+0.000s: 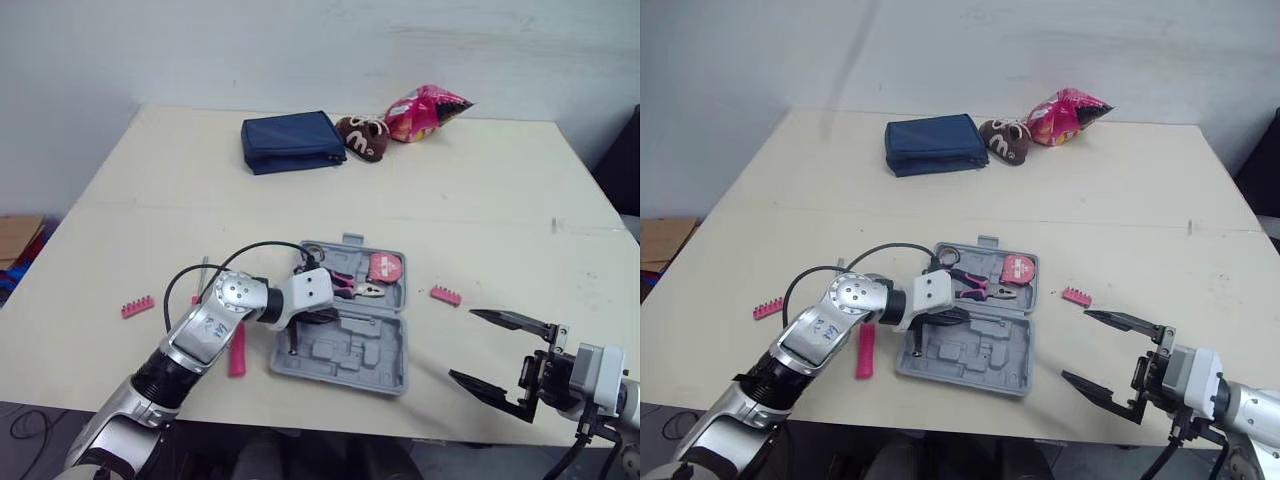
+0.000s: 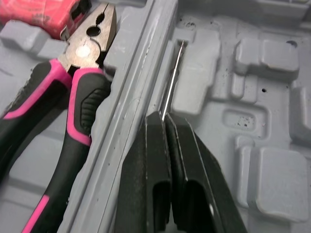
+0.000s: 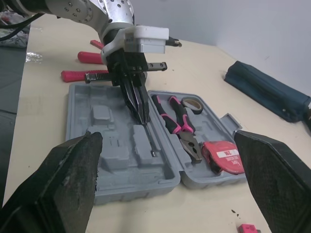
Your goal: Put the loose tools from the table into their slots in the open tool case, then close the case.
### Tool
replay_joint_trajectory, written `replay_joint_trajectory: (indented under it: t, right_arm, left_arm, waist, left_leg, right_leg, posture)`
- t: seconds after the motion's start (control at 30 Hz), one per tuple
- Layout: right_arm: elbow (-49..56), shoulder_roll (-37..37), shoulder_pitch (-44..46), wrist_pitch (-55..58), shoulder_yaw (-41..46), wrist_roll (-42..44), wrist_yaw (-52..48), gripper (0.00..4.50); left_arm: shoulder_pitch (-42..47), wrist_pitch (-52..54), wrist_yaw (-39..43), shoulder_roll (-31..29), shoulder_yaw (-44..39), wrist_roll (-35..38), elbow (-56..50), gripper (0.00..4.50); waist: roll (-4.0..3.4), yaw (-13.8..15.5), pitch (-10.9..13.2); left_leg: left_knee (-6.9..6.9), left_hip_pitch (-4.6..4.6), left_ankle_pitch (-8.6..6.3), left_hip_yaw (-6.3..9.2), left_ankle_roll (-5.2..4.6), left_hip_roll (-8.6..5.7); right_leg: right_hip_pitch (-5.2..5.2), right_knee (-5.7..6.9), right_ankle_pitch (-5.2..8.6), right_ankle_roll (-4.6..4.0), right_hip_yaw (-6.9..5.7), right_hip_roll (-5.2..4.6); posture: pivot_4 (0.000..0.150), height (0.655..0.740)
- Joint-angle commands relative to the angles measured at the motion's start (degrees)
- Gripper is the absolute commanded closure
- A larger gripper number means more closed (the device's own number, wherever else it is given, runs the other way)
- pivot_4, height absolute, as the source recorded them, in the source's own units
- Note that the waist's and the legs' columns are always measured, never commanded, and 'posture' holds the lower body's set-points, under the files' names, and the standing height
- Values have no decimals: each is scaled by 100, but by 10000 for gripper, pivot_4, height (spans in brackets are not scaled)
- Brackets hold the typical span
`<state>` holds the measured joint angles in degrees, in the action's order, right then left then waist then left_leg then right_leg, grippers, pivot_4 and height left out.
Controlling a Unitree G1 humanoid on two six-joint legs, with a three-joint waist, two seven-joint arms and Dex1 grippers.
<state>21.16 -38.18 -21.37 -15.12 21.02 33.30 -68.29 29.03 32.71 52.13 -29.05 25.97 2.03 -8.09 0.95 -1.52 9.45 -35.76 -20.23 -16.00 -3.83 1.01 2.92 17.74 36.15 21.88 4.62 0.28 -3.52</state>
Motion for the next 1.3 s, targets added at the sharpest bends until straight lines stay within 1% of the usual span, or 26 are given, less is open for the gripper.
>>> replay_joint_trajectory:
  t: [0.03, 0.1, 0.2, 0.3, 0.33, 0.4, 0.47, 0.53, 0.57, 0.6, 0.63, 0.67, 0.7, 0.73, 0.8, 0.83, 0.87, 0.93, 1.0, 1.1, 1.2, 1.3]
  right_arm:
    - [376, 7, -65, -12, 119, 68, 144, 0]
    - [491, -10, -100, 38, 136, 80, 221, 0]
    - [589, -43, -135, 91, 180, 104, 293, 0]
    - [615, -110, -162, 133, 275, 146, 304, 0]
    - [589, -157, -172, 154, 355, 191, 275, 0]
    - [508, -253, -164, 187, 500, 268, 204, 0]
    - [382, -351, -162, 196, 677, 348, 106, 0]
    - [240, -418, -156, 207, 833, 408, 21, 0]
    - [152, -446, -156, 195, 901, 422, -34, 0]
    - [43, -474, -162, 171, 973, 426, -112, 0]
    - [-231, -516, -144, 65, 1088, 384, -254, 0]
    - [-506, -553, -116, -41, 1188, 340, -385, 0]
    - [-699, -573, -86, -117, 1253, 310, -486, 0]
    - [-863, -588, -46, -187, 1294, 288, -574, 0]
    - [-1300, -618, 83, -374, 1391, 229, -719, 0]
    - [-1609, -650, 151, -513, 1443, 179, -829, 0]
    - [-1823, -672, 200, -615, 1473, 146, -912, 0]
    - [-2235, -712, 295, -801, 1524, 107, -1073, 0]
    - [-2587, -750, 372, -954, 1566, 85, -1194, 0]
    - [-3349, -864, 443, -1249, 1682, 17, -1427, 0]
    - [-3953, -958, 455, -1497, 1776, -22, -1604, 0]
    - [-4416, -1033, 426, -1686, 1888, -43, -1695, 0]
  left_arm:
    - [-316, 261, -81, -22, 444, -353, 701, 44631]
    - [-323, -277, -156, 120, 111, -140, 654, 44631]
    - [-392, -1169, 40, 219, -451, 297, 414, 44631]
    - [-550, -1941, 397, 96, -997, 772, 120, 44631]
    - [-649, -2142, 560, -3, -1274, 1023, -19, 44631]
    - [-869, -2374, 820, -224, -1737, 1428, -256, 44631]
    - [-1159, -2425, 915, -371, -2338, 1961, -512, 44631]
    - [-1439, -2242, 877, -525, -2855, 2359, -690, 39407]
    - [-1559, -2118, 819, -612, -3045, 2441, -745, 37360]
    - [-1691, -2019, 759, -708, -3247, 2498, -781, 31682]
    - [-1961, -2012, 698, -905, -3725, 2519, -655, 29202]
    - [-2218, -2003, 636, -1083, -4174, 2533, -501, 24420]
    - [-2400, -1999, 590, -1210, -4471, 2562, -400, 21321]
    - [-2535, -2046, 564, -1302, -4689, 2565, -300, 15905]
    - [-2866, -2189, 585, -1504, -5298, 2575, 118, 6980]
    - [-3106, -2283, 613, -1670, -5777, 2537, 574, 2408]
    - [-3265, -2348, 634, -1785, -6089, 2518, 889, 277]
    - [-3632, -2428, 675, -1987, -6579, 2467, 1423, 277]
    - [-3936, -2535, 750, -2127, -6902, 2451, 1821, 277]
    - [-4205, -2767, 735, -2456, -7533, 2432, 2978, 277]
    - [-4448, -3161, 668, -2649, -7799, 2298, 3885, 277]
    - [-4636, -3439, 534, -2688, -7946, 2236, 4405, 277]
  waist:
    - [-3, 0, -32]
    - [-23, 14, -49]
    - [-35, 21, -43]
    - [-9, 22, -15]
    - [-7, 15, -14]
    - [-13, -9, -6]
    - [-16, 1, 0]
    - [-22, 5, 7]
    - [-24, 6, 14]
    - [-22, 4, 25]
    - [-15, 4, 38]
    - [-8, -1, 55]
    - [-4, -12, 73]
    - [1, -14, 84]
    - [4, -16, 93]
    - [2, -21, 95]
    - [3, -43, 98]
    - [3, -35, 102]
    - [6, -30, 103]
    - [13, -14, 106]
    - [15, -5, 107]
    - [15, -15, 107]
  left_leg:
    - [14, 15, -2, 2, 0, 2]
    - [17, 16, -7, 2, -3, 2]
    - [17, 9, -7, 2, -5, 0]
    - [17, -1, -6, 10, -6, 4]
    - [16, -12, -5, 10, -5, 3]
    - [2, -95, -2, 8, -4, 2]
    - [-12, -113, 10, 6, 24, 8]
    - [-11, -113, 7, 6, 20, 7]
    - [-10, -114, 3, 6, 14, 6]
    - [-11, -113, -9, 6, -7, 4]
    - [-12, -113, -12, 6, -13, 4]
    - [-13, -108, -15, 7, -16, 3]
    - [-12, -104, -17, 7, -19, 3]
    - [-11, -99, -18, 7, -19, 3]
    - [-11, -95, -18, 7, -19, 4]
    - [-12, -94, -18, 6, -19, 5]
    - [-12, -93, -18, 5, -19, 4]
    - [-6, -92, -19, 1, -17, 6]
    - [8, -91, -21, 1, -13, 6]
    - [25, -102, -22, -2, -12, -1]
    - [51, -112, -20, -2, -11, -12]
    - [67, -112, -20, -4, -10, -18]
  right_leg:
    - [-21, -19, 0, -1, -1, 0]
    - [-24, -25, 2, -4, -1, -5]
    - [-18, -27, 2, -5, -1, -12]
    - [10, -26, 5, -12, -12, -12]
    - [36, -25, 3, -9, -12, -13]
    - [113, -19, -3, 2, -12, -13]
    - [125, -23, 0, 3, -15, -4]
    - [123, -29, 3, 7, -17, -2]
    - [122, -30, 4, 9, -17, -3]
    - [122, -29, 6, 12, -15, -3]
    - [121, -28, 6, 12, -15, -3]
    - [117, -27, 6, 13, -16, -3]
    - [116, -24, 5, 13, -16, -4]
    - [114, -21, 5, 13, -15, -4]
    - [113, -20, 4, 11, -15, -5]
    - [113, -19, 2, 8, -14, -7]
    - [113, -19, 0, 6, -14, -10]
    - [115, -21, 1, 0, -14, -13]
    - [121, -29, 6, -9, -15, -18]
    - [144, -29, 12, -20, -18, -34]
    - [169, -28, 18, -30, -24, -49]
    - [175, -29, 24, -38, -28, -57]
  posture:
    - [1500, 7400]
    - [1500, 7400]
    - [1500, 7400]
    - [1500, 7400]
    - [1500, 7400]
    - [1500, 7400]
    - [1500, 7400]
    - [1500, 7400]
    - [1500, 7400]
    - [1500, 7400]
    - [1500, 7400]
    - [1500, 7400]
    - [1500, 7400]
    - [1500, 7400]
    - [1500, 7400]
    - [1500, 7400]
    - [1500, 7400]
    - [1500, 7400]
    - [1500, 7400]
    - [1500, 7400]
    - [1500, 7400]
    - [1500, 7400]
